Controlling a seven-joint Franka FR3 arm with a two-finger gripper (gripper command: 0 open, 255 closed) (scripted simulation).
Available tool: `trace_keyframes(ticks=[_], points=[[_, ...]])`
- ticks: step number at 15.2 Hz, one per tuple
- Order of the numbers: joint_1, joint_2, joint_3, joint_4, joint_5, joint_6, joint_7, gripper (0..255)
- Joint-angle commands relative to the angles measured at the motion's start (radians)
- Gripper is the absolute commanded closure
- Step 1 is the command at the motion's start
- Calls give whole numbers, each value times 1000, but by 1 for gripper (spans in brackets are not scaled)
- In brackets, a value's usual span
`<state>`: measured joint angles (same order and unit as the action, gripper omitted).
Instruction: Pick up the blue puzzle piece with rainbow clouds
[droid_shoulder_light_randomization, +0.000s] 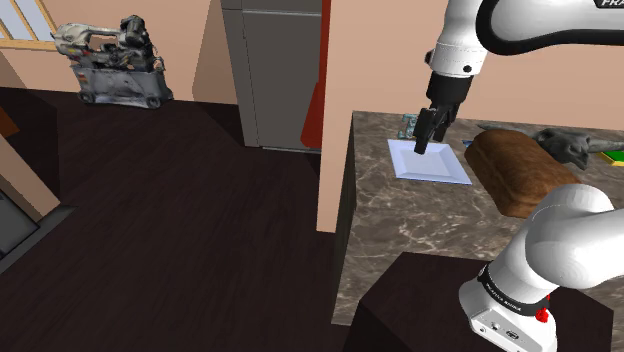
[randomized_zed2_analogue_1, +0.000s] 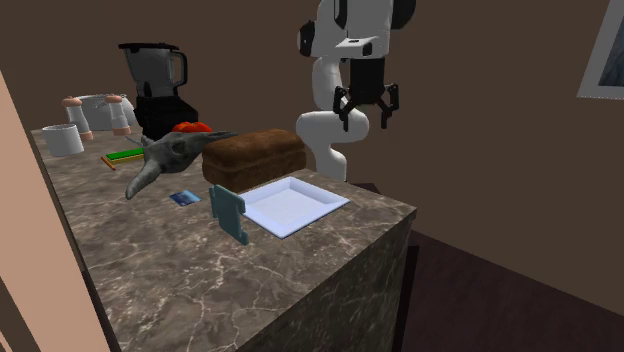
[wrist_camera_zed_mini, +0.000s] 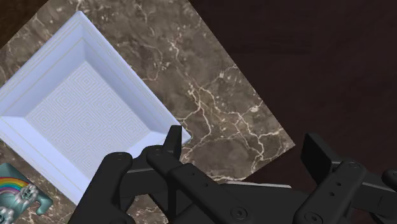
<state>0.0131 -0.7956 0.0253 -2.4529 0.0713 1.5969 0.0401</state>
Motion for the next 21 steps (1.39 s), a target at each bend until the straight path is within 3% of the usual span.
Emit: trace_keyframes(ticks=[1,12,21], points=[[0,0,0,0,0,0,0,0],[-25,227,-240,87,-189,127,-433,0],[-13,526,-401,291,-224,232,-778,0]])
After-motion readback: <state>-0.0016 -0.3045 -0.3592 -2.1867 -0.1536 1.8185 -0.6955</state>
